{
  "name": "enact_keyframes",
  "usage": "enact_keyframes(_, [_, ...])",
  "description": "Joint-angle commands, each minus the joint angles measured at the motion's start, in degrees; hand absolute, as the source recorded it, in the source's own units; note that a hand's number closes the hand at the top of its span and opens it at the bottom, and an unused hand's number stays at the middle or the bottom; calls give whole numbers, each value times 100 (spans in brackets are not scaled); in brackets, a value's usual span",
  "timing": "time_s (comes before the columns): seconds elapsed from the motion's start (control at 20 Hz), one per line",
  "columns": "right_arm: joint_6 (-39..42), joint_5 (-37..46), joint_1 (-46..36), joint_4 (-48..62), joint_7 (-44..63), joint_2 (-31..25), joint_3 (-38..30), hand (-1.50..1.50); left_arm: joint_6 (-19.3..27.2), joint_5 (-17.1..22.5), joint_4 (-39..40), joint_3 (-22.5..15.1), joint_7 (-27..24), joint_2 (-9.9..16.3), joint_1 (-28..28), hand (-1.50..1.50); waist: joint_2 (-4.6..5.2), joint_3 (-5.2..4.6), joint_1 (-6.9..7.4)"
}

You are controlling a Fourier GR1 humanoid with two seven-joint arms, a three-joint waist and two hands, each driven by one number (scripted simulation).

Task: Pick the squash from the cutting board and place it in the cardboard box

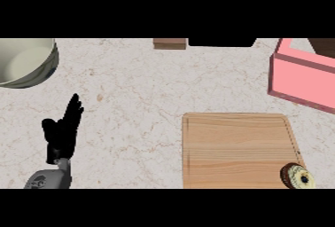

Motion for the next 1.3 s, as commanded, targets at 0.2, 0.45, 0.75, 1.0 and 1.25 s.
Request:
enact_keyframes(0.2, [-1210,826,-1474,3054,-1280,56,447,150,209,-237,291,-103,-137,-232,-256,0,58,5,99])
enact_keyframes(0.45, [-1797,1280,-1834,4409,-1352,280,561,150,-2,-93,-227,-81,107,-85,75,0,38,8,134])
enact_keyframes(0.75, [-1415,818,-2215,5779,-2282,147,120,-150,-123,15,102,115,84,22,-266,0,65,14,106])
enact_keyframes(1.0, [-1130,324,-2508,6271,-3076,43,-344,-150,61,-140,-59,-2,215,-83,-246,0,56,19,92])
enact_keyframes(1.25, [-497,-457,-2713,6676,-3238,212,-994,-150,128,-170,310,41,18,-187,-451,0,60,14,16])
